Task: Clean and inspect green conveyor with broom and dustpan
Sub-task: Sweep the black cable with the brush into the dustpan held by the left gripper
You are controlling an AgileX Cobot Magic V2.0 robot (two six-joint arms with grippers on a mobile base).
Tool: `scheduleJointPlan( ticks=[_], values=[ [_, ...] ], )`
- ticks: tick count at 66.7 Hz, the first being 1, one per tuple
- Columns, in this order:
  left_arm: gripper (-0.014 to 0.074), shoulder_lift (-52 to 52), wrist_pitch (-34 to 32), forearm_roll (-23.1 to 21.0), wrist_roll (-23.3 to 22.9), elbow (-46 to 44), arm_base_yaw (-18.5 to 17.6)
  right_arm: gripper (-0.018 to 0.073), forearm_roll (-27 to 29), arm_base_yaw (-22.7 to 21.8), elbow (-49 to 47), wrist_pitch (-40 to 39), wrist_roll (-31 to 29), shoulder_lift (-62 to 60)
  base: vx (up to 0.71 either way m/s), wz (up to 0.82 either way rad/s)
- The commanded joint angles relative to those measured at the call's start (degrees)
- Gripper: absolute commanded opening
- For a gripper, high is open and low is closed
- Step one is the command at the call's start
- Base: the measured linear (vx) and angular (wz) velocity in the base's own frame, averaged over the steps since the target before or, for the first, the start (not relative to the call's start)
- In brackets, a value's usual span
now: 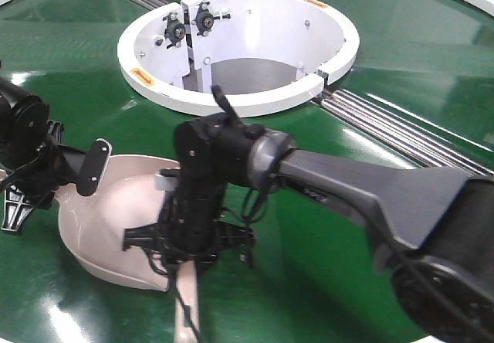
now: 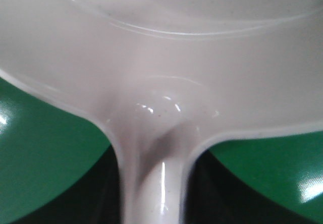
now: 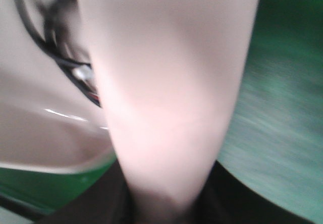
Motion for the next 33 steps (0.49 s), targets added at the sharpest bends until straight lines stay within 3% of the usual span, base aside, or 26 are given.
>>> scheduleJointPlan(
  ticks=[1,13,33],
  values=[
    [-0.0007,-2.50,-0.75,0.31,-0.62,-1.69,-0.39,-0.0001,3.04,1.02,-7.46,2.45,-2.30,-0.83,0.00,0.00],
    [-0.0007,-2.50,-0.75,0.31,-0.62,-1.69,-0.39,-0.0001,3.76,1.94,-15.97,3.63,-3.02,1.96,0.00,0.00],
    [-0.0007,-2.50,-0.67,0.29,-0.62,-1.69,-0.39,0.0004,-4.80,1.83,-17.52,3.36,-0.66,-0.08,0.00,0.00]
  ],
)
